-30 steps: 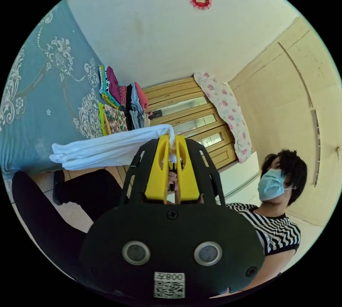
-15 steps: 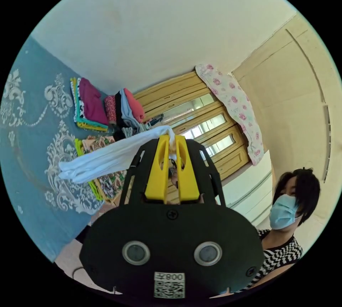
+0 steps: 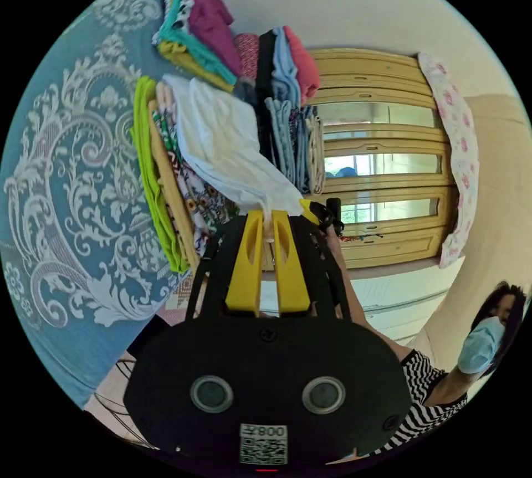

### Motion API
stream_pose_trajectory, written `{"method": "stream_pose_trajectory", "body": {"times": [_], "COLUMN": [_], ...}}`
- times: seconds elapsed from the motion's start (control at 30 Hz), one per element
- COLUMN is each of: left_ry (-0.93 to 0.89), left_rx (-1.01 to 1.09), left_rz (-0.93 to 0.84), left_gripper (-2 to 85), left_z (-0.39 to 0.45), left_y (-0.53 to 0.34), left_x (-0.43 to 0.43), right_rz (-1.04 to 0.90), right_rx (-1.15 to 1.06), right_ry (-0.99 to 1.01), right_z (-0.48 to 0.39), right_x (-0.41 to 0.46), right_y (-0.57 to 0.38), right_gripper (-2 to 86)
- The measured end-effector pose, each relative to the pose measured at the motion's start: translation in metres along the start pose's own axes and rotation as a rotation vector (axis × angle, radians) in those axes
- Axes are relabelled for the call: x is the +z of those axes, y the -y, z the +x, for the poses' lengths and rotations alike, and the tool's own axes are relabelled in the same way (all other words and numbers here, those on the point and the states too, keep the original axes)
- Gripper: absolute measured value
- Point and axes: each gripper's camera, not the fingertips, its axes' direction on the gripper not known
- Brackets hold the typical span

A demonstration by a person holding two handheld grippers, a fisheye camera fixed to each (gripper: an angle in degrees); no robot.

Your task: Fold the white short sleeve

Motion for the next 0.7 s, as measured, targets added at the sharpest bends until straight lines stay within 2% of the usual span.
{"method": "stream_pose_trajectory", "body": {"times": [0.17,0.4,0.7], "left_ry": [0.001,0.058,0.099], "left_rx": [0.020,0.029,-0.027], "left_rz": [-0.039,-0.104,-0.138], "left_gripper": [2.9,3.0,3.0], "left_z": [-0.042,-0.093,-0.162], "left_y": [0.013,0.034,0.057], "left_x": [0.035,0.077,0.108], "right_rz": [0.010,-0.055,0.001], "right_rx": [0.039,0.033,0.134], "right_ry": [0.058,-0.061,0.005], "right_z": [0.031,0.031,0.076], "right_x": [-0.027,-0.063,-0.097], "right_y": [0.002,0.023,0.032], "right_gripper": [2.1,2.1,1.8]}}
